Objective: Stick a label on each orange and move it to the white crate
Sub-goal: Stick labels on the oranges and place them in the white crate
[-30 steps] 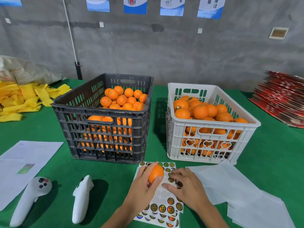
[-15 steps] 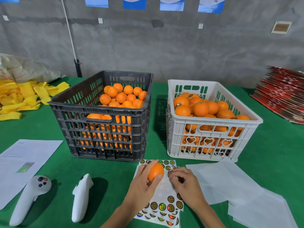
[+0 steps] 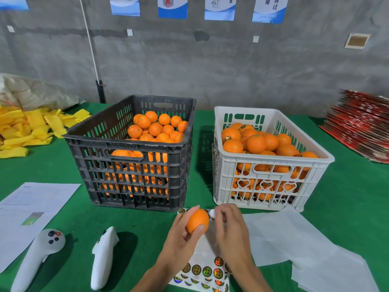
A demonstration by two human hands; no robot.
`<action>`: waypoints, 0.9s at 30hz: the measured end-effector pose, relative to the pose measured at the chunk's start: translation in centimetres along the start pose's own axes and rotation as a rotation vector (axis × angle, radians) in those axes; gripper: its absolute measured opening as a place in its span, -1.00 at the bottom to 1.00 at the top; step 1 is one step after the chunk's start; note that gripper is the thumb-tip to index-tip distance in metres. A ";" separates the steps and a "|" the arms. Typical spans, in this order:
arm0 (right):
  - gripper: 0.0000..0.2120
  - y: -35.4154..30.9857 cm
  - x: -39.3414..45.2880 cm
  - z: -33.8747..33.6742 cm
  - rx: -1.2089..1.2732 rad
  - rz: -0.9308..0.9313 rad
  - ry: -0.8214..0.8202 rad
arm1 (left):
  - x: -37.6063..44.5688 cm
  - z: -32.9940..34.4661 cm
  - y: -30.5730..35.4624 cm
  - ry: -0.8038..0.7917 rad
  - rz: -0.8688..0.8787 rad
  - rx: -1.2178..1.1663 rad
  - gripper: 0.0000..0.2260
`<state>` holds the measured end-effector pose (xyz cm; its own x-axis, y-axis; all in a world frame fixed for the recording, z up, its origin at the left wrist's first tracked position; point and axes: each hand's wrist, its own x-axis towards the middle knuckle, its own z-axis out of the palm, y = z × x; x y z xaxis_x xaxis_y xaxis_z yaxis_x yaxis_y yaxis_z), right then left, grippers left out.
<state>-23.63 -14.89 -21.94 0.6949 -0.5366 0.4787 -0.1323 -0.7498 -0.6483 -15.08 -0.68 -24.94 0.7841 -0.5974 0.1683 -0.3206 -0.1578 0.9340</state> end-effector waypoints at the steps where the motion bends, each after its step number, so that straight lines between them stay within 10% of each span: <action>1: -0.90 -0.8 -0.5 0.5 -0.050 -0.072 -0.019 | -0.1 -0.1 0.3 0.021 0.017 -0.046 -0.60; 11: -0.49 -3.8 1.1 -2.1 -0.140 -0.420 0.132 | 3.4 -1.1 7.0 0.027 0.138 -0.312 -0.60; 27: -0.49 -1.5 16.9 -15.0 -0.388 -0.165 0.449 | 19.9 7.3 24.6 -0.176 0.420 0.083 -0.63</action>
<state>-22.28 -28.62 -4.02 0.3737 -0.4489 0.8117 -0.3550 -0.8777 -0.3219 -11.26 -22.21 -0.98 0.4777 -0.7462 0.4638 -0.6384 0.0678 0.7667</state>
